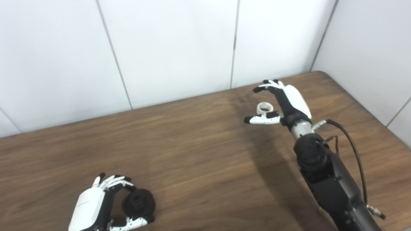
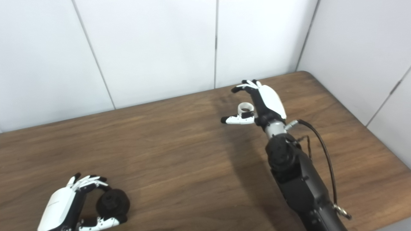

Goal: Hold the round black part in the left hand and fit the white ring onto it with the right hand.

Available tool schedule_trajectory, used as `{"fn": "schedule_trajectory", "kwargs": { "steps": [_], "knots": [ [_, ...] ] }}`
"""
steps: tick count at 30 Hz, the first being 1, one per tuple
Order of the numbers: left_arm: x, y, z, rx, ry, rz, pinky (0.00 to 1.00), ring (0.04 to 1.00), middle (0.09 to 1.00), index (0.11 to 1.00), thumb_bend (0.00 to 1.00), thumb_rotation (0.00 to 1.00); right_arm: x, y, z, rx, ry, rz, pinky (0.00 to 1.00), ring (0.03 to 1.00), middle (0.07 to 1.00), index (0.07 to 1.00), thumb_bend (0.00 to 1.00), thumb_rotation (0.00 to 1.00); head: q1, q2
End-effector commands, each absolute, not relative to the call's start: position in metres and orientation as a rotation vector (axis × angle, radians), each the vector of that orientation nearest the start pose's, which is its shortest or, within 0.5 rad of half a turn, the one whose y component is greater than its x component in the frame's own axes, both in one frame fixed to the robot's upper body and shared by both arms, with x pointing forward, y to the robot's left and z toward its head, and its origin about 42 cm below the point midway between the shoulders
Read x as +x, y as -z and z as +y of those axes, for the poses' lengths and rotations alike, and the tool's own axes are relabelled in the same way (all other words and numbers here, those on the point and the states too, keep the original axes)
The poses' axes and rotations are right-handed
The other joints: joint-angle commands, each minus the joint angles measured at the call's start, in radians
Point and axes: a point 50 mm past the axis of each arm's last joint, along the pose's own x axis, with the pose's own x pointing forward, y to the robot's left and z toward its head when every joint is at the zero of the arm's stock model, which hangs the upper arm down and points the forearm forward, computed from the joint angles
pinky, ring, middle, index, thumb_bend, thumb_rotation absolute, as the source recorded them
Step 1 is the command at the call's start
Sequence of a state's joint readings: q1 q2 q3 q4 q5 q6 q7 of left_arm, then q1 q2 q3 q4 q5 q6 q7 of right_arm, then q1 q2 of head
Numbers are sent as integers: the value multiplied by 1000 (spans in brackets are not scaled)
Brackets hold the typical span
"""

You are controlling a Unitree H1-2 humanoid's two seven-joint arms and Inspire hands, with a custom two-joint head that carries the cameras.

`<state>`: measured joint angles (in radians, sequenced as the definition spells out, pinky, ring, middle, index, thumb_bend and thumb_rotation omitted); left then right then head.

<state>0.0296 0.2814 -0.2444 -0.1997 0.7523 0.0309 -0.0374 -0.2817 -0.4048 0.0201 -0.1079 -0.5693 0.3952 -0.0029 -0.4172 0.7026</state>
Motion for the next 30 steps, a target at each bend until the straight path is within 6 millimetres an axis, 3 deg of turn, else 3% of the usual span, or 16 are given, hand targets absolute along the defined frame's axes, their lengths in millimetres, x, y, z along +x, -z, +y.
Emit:
{"fn": "schedule_trajectory", "kwargs": {
  "steps": [1, 13, 30],
  "knots": [
    [263, -132, 236, 1030, 221, -169, 1000, 870, 775, 484, 523, 50, 376, -252, -333, -996, 282, -121, 1000, 1000, 930, 705, 800, 236, -3, 0],
    [262, -132, 243, 1043, 224, -166, 1000, 871, 775, 484, 523, 51, 414, -260, -358, -1120, 302, 5, 1000, 1000, 958, 701, 825, 231, -48, 0],
    [257, -141, 248, 1054, 229, -143, 1000, 876, 778, 484, 523, 52, 444, -257, -360, -1135, 259, 157, 1000, 1000, 972, 700, 830, 260, -77, 11]
  ]
}}
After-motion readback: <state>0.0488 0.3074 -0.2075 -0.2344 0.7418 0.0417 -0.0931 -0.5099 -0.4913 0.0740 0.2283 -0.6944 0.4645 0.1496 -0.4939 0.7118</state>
